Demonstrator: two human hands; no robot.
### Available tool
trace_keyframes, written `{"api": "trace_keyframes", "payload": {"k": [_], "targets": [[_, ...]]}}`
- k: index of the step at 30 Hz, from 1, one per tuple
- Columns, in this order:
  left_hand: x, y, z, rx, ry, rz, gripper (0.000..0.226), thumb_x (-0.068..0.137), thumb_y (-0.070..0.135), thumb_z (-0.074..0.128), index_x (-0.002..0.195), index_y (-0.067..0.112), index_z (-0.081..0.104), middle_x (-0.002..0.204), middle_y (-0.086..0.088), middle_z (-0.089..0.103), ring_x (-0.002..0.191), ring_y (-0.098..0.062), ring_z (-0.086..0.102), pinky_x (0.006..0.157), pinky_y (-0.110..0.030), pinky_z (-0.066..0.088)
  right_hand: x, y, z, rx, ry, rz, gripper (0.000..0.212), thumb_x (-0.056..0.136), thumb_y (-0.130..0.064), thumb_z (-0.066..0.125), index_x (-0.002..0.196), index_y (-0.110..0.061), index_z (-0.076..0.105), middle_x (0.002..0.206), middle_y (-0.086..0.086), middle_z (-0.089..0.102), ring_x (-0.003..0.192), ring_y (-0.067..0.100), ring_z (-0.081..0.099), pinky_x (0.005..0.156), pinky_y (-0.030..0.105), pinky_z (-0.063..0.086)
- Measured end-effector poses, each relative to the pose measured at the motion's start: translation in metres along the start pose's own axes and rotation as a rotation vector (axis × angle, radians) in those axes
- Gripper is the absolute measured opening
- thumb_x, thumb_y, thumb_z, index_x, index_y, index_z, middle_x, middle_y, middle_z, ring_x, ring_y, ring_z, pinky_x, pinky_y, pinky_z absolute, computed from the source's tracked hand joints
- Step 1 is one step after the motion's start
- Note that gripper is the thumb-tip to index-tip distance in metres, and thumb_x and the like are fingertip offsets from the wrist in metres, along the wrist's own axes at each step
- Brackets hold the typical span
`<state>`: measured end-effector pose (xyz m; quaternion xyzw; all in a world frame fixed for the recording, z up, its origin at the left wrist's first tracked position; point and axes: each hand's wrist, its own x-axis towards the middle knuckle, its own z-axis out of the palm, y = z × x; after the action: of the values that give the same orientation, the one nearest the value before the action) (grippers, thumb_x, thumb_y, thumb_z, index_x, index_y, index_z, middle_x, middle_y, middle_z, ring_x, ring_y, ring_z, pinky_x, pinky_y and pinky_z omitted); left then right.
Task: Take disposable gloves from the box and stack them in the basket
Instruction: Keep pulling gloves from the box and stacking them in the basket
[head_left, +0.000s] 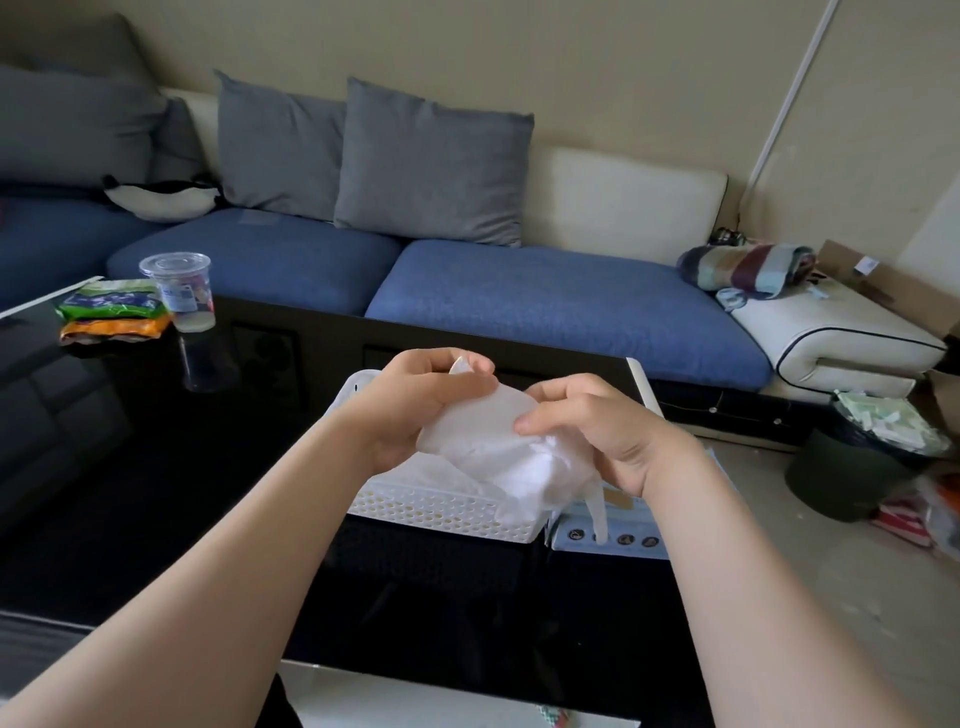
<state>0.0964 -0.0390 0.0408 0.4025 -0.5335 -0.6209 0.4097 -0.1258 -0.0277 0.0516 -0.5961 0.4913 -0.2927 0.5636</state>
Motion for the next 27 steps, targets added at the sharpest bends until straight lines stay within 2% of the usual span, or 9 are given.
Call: {"api": "trace_keyframes", "payload": {"k": [3,5,9,11,16,19,21,23,27], "targets": [[-0.001,-0.003,-0.002,0.133,0.050,-0.026,0.018,0.097,0.027,0.075,0.101,0.009,0.075,0.090,-0.004,0.074,0.076,-0.015,0.072,0.063,-0.028,0.057,0.004,0.006,-0.001,-0.071,0.033,0.066,0.027,0.071,-0.013,0.085,0.095,-0.008,0.073,0.098,0.017,0.078,0.087,0.035,0.074,0.077,0.048,0.061],[0.000,-0.007,-0.003,0.295,0.155,-0.007,0.018,0.095,0.030,0.078,0.100,0.012,0.080,0.081,-0.001,0.077,0.068,-0.009,0.073,0.060,-0.023,0.058,0.009,0.007,0.002,-0.292,0.110,0.082,0.033,0.074,-0.015,0.092,0.100,-0.009,0.074,0.099,0.012,0.081,0.089,0.031,0.079,0.082,0.049,0.064],[0.009,-0.016,-0.017,0.454,0.286,0.004,0.021,0.088,0.035,0.085,0.093,0.015,0.081,0.087,-0.005,0.080,0.079,-0.022,0.078,0.071,-0.041,0.067,0.019,0.007,0.005,-0.490,0.174,0.093,0.025,0.075,-0.029,0.096,0.093,-0.021,0.080,0.093,0.001,0.081,0.084,0.020,0.079,0.078,0.037,0.063],[0.013,-0.022,-0.025,0.548,0.362,0.014,0.020,0.089,0.039,0.083,0.085,0.019,0.080,0.081,-0.004,0.077,0.072,-0.019,0.073,0.060,-0.034,0.061,0.020,0.006,0.006,-0.522,0.156,0.101,0.025,0.075,-0.037,0.096,0.091,-0.022,0.084,0.092,0.001,0.082,0.088,0.024,0.079,0.087,0.043,0.062],[0.021,-0.035,-0.038,0.788,0.480,0.059,0.019,0.099,0.037,0.070,0.089,0.021,0.070,0.084,0.003,0.067,0.076,-0.018,0.063,0.066,-0.035,0.055,0.030,0.009,0.010,-0.262,0.092,0.066,0.050,0.076,-0.042,0.095,0.107,-0.006,0.080,0.102,0.012,0.082,0.100,0.034,0.079,0.100,0.056,0.060],[0.026,-0.041,-0.044,0.847,0.480,0.037,0.020,0.102,0.034,0.065,0.098,0.015,0.066,0.092,-0.004,0.067,0.083,-0.024,0.066,0.076,-0.043,0.059,0.045,0.018,0.008,-0.124,0.115,0.088,0.042,0.088,-0.040,0.087,0.115,-0.009,0.079,0.107,0.012,0.082,0.104,0.034,0.078,0.104,0.055,0.058],[0.028,-0.044,-0.048,0.882,0.474,0.020,0.020,0.104,0.031,0.062,0.104,0.012,0.064,0.096,-0.007,0.067,0.084,-0.025,0.065,0.077,-0.044,0.058,0.058,0.025,0.009,-0.241,0.196,0.070,0.036,0.091,-0.042,0.082,0.103,-0.008,0.077,0.098,0.010,0.081,0.093,0.033,0.079,0.094,0.042,0.060],[0.030,-0.048,-0.052,0.928,0.461,0.030,0.017,0.106,0.026,0.058,0.113,0.010,0.061,0.098,-0.009,0.065,0.083,-0.025,0.062,0.075,-0.043,0.056,0.070,0.031,0.014,-0.462,0.283,0.049,0.039,0.091,-0.042,0.078,0.086,-0.005,0.065,0.080,0.009,0.069,0.071,0.029,0.066,0.070,0.034,0.047],[0.030,-0.053,-0.055,1.063,0.390,0.153,0.022,0.104,0.001,0.047,0.118,0.016,0.037,0.082,-0.012,0.057,0.059,-0.020,0.046,0.053,-0.037,0.038,0.088,0.037,0.032,-0.832,0.320,0.042,0.037,0.095,-0.047,0.072,0.104,-0.011,0.070,0.098,0.006,0.075,0.079,0.023,0.069,0.066,0.037,0.053]]}}
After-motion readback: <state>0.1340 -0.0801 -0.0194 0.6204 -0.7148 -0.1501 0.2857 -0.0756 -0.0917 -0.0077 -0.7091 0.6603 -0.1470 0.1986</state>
